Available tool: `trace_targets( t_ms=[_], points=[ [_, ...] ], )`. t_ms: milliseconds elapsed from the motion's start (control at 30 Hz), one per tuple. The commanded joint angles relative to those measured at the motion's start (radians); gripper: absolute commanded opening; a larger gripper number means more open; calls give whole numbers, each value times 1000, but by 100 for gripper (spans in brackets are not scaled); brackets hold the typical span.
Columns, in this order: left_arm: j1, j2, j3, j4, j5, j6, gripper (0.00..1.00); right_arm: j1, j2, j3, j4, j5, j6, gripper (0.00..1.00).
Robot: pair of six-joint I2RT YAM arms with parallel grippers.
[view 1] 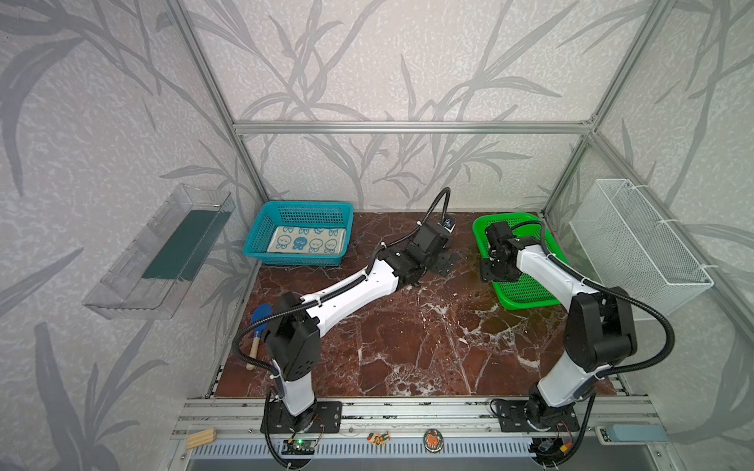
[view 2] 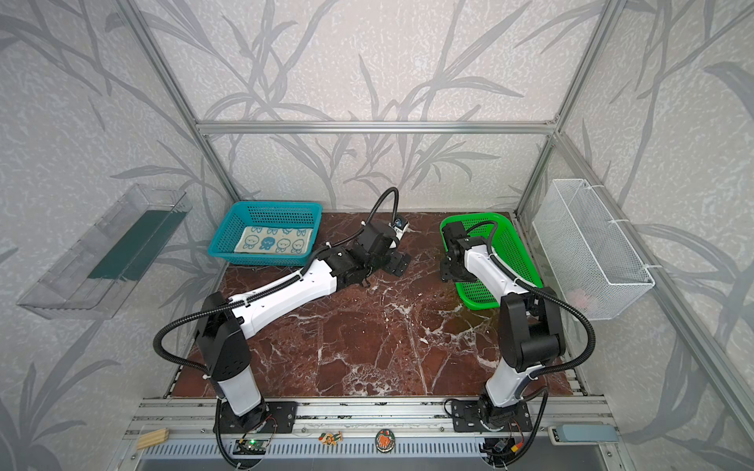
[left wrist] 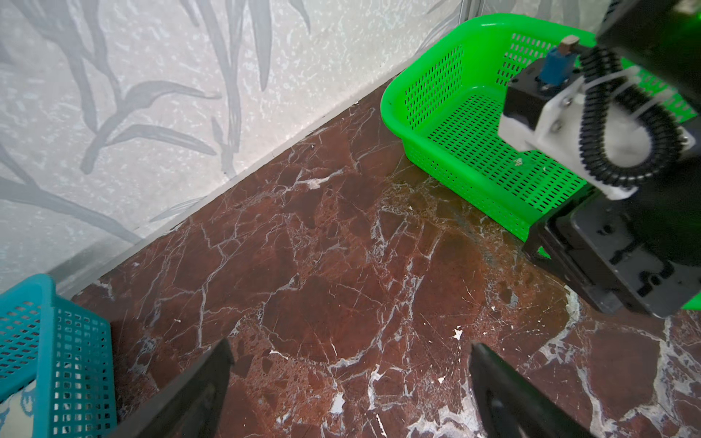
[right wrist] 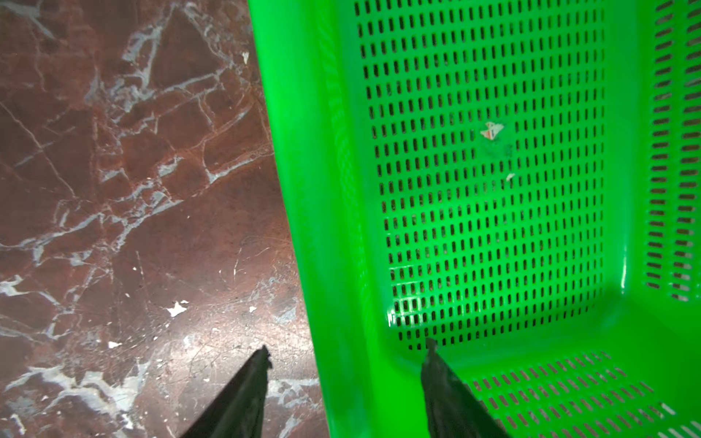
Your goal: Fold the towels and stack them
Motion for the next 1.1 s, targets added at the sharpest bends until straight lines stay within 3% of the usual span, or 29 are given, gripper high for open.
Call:
trace_targets(
  t_ms=[0,100,367,433,733,867,1067],
  points=[
    [-12,2,-42,33,-64,42,99,3,39,18,10,-9,8,42],
    [-14,-16,-71,30,-92,54,99,17,62,46,8,-20,4,27],
    [-12,-114,-219,104,-253,32,99,111,105,139,-9,-76,34,3],
    [-7,-137,-243,93,-286,22,99,151,112,162,-3,-101,59,2],
    [68,-286,-375,8,-245,-98,99,345,227,326,108,-291,298,0],
    [113,-386,-469,-2,-275,-133,99,389,305,407,168,-361,441,0],
    [220,-537,-588,-23,-198,-244,99,425,406,477,296,-445,623,1]
  ],
)
